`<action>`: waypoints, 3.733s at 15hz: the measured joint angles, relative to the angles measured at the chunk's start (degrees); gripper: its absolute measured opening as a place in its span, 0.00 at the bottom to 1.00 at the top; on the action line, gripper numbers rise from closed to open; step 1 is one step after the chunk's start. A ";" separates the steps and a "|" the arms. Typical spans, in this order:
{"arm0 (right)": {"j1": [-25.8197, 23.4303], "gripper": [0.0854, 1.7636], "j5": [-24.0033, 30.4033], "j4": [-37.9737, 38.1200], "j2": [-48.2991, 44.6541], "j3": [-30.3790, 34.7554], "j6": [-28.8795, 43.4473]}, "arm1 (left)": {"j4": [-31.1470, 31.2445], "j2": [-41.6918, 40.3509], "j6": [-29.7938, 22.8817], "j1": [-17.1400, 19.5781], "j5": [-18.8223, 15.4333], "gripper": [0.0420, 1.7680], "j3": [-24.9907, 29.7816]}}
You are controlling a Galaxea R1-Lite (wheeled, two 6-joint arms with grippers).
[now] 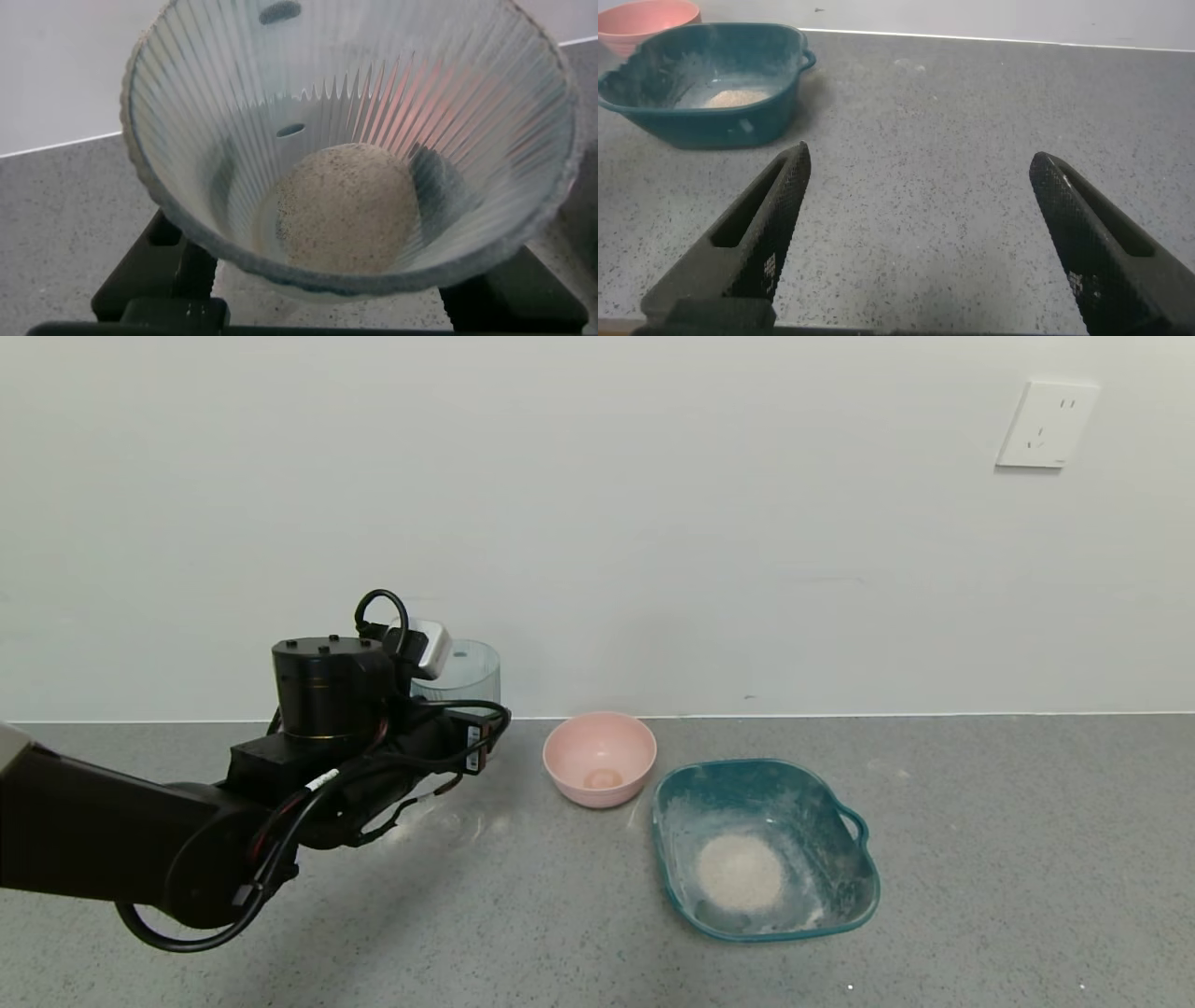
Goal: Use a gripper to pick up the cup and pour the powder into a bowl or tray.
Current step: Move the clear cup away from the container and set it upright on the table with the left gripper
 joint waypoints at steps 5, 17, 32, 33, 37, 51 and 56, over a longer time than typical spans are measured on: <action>-0.02 0.97 0.00 0.06 0.00 0.00 0.00 | -0.07 1.13 -0.87 1.49 0.18 0.72 -0.11; 0.00 0.97 0.00 0.09 0.00 0.00 0.00 | -7.91 7.59 -8.44 5.51 1.95 0.72 1.91; 0.00 0.97 0.00 0.09 0.00 0.00 0.01 | -13.80 21.98 -11.35 6.01 5.78 0.72 -1.18; 0.00 0.97 0.00 0.09 0.00 0.00 0.01 | -14.36 22.48 -11.35 5.95 5.81 0.72 -1.05; 0.00 0.97 0.00 0.06 0.00 0.00 0.00 | -18.60 24.71 -10.96 5.84 5.86 0.72 -0.22; 0.00 0.97 0.00 0.06 0.00 0.00 0.00 | -18.13 25.22 -10.93 5.69 5.75 0.87 0.44; 0.00 0.97 0.00 0.09 0.00 0.00 0.00 | -13.31 21.96 -10.76 5.69 5.79 0.92 0.56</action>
